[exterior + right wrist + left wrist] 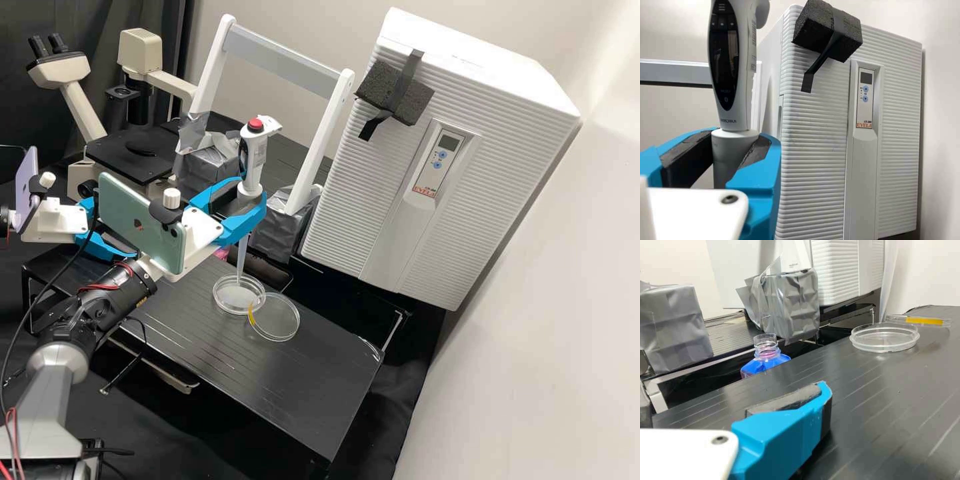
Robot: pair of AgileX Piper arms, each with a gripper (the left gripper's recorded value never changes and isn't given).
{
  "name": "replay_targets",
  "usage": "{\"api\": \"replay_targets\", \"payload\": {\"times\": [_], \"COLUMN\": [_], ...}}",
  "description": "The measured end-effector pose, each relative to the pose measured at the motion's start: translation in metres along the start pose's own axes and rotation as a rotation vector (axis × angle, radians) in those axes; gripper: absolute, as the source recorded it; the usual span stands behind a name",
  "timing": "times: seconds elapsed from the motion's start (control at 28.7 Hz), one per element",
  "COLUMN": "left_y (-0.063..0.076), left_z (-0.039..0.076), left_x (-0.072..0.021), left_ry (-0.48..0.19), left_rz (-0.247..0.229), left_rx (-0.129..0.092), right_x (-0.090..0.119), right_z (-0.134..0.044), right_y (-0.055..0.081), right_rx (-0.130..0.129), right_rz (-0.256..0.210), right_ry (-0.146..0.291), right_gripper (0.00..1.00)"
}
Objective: Use the pipette
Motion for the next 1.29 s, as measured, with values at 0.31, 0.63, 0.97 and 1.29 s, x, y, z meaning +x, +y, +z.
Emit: {"api": "replay_targets", "payload": {"times": [0.31,0.63,0.97,1.29], "left_y": [0.005,0.041,0.092,0.125], "left_z": [0.0,-0.017,-0.034,-0.04], "left_x": [-0.0023,-0.0016,0.0125,0.0132], "left_ry": [-0.002,0.048,0.099,0.103], "left_rz": [0.006,0.12,0.243,0.296], "left_rx": [-0.008,0.001,0.008,0.042], "right_x": [0.016,0.056,0.126,0.179], "right_z": [-0.017,-0.05,-0.085,-0.094], "right_y": [-0.001,0.0,-0.024,-0.024], "right_rx": [0.039,0.046,0.023,0.065], "right_rz": [-0.009,-0.007,-0.15,-0.247], "right_ry": [0.037,0.135,0.152,0.127], "right_gripper": [0.0,0.0,0.0,0.0]}}
